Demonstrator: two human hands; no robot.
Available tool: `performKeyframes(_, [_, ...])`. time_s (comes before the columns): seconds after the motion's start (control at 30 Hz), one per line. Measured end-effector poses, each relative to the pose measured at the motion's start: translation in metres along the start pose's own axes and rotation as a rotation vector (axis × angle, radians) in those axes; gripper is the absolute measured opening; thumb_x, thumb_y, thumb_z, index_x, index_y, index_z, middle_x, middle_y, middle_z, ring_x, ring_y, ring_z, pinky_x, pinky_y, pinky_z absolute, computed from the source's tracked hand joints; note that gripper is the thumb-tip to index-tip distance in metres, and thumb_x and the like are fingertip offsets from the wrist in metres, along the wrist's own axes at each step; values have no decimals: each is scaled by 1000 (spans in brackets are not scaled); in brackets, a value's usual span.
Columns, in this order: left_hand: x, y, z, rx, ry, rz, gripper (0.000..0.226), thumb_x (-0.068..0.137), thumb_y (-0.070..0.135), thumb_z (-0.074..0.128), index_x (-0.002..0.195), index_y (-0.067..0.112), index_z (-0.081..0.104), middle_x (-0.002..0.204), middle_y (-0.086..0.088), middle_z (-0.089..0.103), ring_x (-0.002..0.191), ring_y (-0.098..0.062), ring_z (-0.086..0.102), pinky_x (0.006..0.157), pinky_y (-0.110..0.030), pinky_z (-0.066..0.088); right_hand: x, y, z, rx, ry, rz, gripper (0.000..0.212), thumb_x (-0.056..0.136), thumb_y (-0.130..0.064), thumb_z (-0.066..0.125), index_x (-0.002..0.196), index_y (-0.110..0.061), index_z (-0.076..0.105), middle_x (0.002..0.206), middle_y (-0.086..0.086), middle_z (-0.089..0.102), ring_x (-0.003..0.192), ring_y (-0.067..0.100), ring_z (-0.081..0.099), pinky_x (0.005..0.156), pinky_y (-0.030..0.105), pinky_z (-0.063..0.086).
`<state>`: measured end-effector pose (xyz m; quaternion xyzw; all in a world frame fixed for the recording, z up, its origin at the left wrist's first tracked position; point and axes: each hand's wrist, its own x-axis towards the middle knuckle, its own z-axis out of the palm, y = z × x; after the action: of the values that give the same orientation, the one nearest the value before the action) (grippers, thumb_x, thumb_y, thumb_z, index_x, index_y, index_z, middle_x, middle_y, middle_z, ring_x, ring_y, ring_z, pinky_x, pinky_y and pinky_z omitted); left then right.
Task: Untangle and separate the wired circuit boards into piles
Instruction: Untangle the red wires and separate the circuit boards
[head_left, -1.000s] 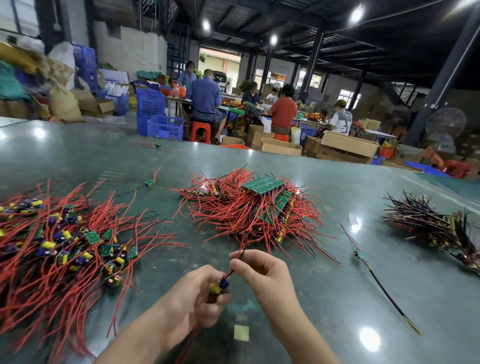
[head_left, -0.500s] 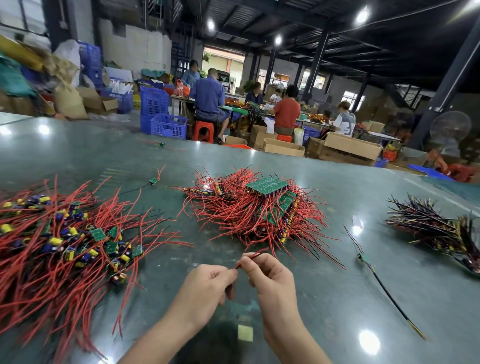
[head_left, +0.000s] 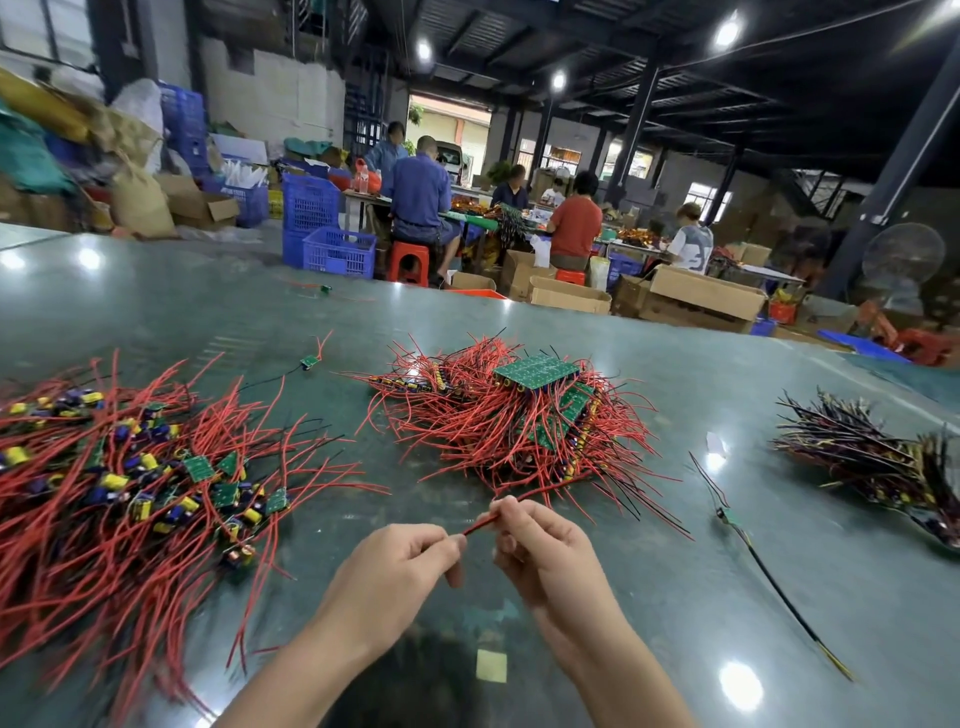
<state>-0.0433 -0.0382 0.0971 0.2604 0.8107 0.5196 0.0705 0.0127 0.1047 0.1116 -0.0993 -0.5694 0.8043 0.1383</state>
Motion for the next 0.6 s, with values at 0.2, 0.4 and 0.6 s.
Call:
performKeyframes(0.2, [-3, 0, 1, 46, 73, 22, 44, 75, 57, 38, 54, 25, 59, 43, 5, 42, 46, -9, 40, 58, -32, 34, 5, -6, -10, -11, 137, -41, 15, 66, -27, 69, 67, -14, 75, 61, -2, 59, 49, 3, 41, 54, 15, 39])
performKeyframes(0.4, [-5, 3, -1, 260, 217, 94, 44, 92, 41, 49, 54, 18, 53, 43, 9, 46, 47, -6, 44, 47, -23, 22, 8, -8, -9, 147, 76, 94, 15, 69, -23, 67, 68, -11, 76, 62, -4, 62, 46, 2, 45, 47, 13, 42])
performKeyframes(0.6, [-7, 2, 0, 221, 168, 121, 46, 93, 37, 52, 49, 22, 50, 39, 6, 42, 44, -8, 43, 48, -22, 22, 12, -15, -15, 272, 133, 187, 15, 66, -23, 67, 58, -11, 73, 58, -2, 59, 41, 3, 41, 42, 14, 37])
